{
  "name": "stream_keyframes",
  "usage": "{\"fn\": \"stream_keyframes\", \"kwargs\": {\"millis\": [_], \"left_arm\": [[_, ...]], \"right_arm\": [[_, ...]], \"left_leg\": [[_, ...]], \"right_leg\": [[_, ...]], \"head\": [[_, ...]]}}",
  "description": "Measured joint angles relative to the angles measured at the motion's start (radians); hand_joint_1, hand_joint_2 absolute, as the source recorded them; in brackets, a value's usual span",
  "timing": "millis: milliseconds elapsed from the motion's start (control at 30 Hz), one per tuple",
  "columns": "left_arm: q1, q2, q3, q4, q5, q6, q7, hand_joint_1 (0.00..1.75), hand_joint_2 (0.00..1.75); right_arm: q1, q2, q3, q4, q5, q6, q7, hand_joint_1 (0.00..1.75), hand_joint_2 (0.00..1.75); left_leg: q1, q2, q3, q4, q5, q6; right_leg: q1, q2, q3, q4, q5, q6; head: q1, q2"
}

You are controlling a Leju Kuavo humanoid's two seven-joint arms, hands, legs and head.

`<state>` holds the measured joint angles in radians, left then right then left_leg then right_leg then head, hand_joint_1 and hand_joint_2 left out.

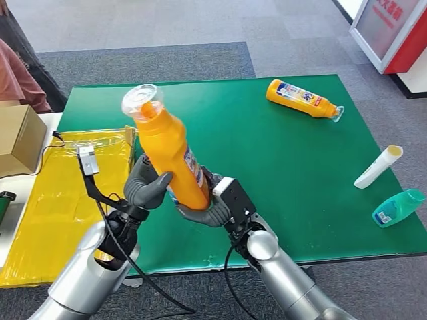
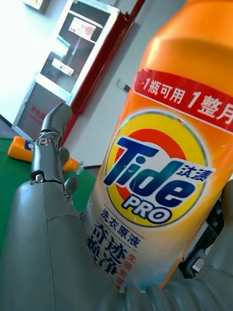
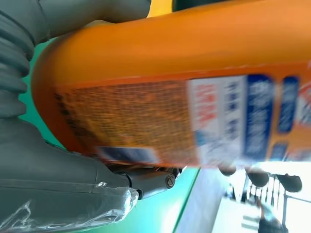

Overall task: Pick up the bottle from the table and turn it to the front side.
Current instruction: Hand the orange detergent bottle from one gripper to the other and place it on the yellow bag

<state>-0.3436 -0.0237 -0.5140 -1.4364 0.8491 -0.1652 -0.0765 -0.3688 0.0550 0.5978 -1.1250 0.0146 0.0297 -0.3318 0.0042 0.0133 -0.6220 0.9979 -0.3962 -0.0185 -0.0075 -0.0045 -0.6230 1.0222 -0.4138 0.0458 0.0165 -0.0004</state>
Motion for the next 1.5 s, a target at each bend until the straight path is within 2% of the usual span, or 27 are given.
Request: {"fn": "stream_keyframes", "kwargs": {"millis": [333, 400, 467, 533, 1067, 1100, 1200, 1233, 1367, 1500], "left_arm": [[-0.035, 0.003, -0.028, 0.009, -0.022, 0.028, 0.021, 0.00, 1.75], [-0.039, 0.005, -0.032, 0.012, -0.025, 0.032, 0.023, 0.36, 1.75], [-0.041, 0.007, -0.035, 0.015, -0.030, 0.034, 0.024, 1.23, 1.75], [-0.043, 0.009, -0.037, 0.017, -0.037, 0.034, 0.024, 1.75, 1.75], [-0.061, 0.029, -0.050, 0.027, -0.075, 0.032, 0.019, 1.75, 1.75], [-0.061, 0.031, -0.050, 0.028, -0.076, 0.032, 0.017, 1.75, 1.75], [-0.060, 0.036, -0.050, 0.028, -0.096, 0.035, 0.001, 1.75, 1.75], [-0.060, 0.038, -0.050, 0.027, -0.116, 0.043, -0.011, 1.75, 1.75], [-0.052, 0.055, -0.049, 0.015, -0.308, 0.141, -0.098, 1.75, 1.75], [-0.026, 0.082, -0.011, -0.021, -0.495, 0.235, -0.145, 1.75, 1.75]], "right_arm": [[-0.002, 0.003, 0.008, 0.000, 0.074, -0.069, 0.000, 1.75, 1.75], [-0.002, 0.003, 0.008, 0.000, 0.079, -0.073, 0.001, 1.75, 1.75], [-0.002, 0.003, 0.008, 0.000, 0.081, -0.075, 0.002, 1.75, 1.75], [-0.002, 0.003, 0.007, 0.001, 0.084, -0.078, 0.004, 1.75, 1.75], [0.000, 0.003, 0.007, 0.004, 0.092, -0.086, 0.009, 1.75, 1.75], [0.000, 0.003, 0.007, 0.004, 0.093, -0.087, 0.009, 1.63, 1.75], [0.000, 0.003, 0.007, 0.005, 0.094, -0.090, 0.010, 0.34, 1.75], [0.000, 0.003, 0.007, 0.005, 0.094, -0.093, 0.011, 0.02, 1.75], [0.006, 0.003, 0.004, 0.004, 0.090, -0.119, 0.019, 0.00, 1.75], [0.025, 0.002, -0.020, -0.011, 0.085, -0.128, 0.022, 0.00, 1.75]], "left_leg": [[0.000, 0.000, 0.000, 0.000, 0.000, 0.000], [0.000, 0.000, 0.000, 0.000, 0.000, 0.000], [0.000, 0.000, 0.000, 0.000, 0.000, 0.000], [0.000, 0.000, 0.000, 0.000, 0.000, 0.000], [0.000, 0.000, 0.000, 0.000, 0.000, 0.000], [0.000, 0.000, 0.000, 0.000, 0.000, 0.000], [0.000, 0.000, 0.000, 0.000, 0.000, 0.000], [0.000, 0.000, 0.000, 0.000, 0.000, 0.000], [0.000, 0.000, 0.000, 0.000, 0.000, 0.000], [0.000, 0.000, 0.000, 0.000, 0.000, 0.000]], "right_leg": [[0.000, 0.000, 0.000, 0.000, 0.000, 0.000], [0.000, 0.000, 0.000, 0.000, 0.000, 0.000], [0.000, 0.000, 0.000, 0.000, 0.000, 0.000], [0.000, 0.000, 0.000, 0.000, 0.000, 0.000], [0.000, 0.000, 0.000, 0.000, 0.000, 0.000], [0.000, 0.000, 0.000, 0.000, 0.000, 0.000], [0.000, 0.000, 0.000, 0.000, 0.000, 0.000], [0.000, 0.000, 0.000, 0.000, 0.000, 0.000], [0.000, 0.000, 0.000, 0.000, 0.000, 0.000], [0.000, 0.000, 0.000, 0.000, 0.000, 0.000]], "head": [[0.000, 0.000], [0.000, 0.000], [0.000, 0.000], [0.000, 0.000], [0.000, 0.000], [0.000, 0.000], [0.000, 0.000], [0.000, 0.000], [0.000, 0.000], [0.000, 0.000]]}}
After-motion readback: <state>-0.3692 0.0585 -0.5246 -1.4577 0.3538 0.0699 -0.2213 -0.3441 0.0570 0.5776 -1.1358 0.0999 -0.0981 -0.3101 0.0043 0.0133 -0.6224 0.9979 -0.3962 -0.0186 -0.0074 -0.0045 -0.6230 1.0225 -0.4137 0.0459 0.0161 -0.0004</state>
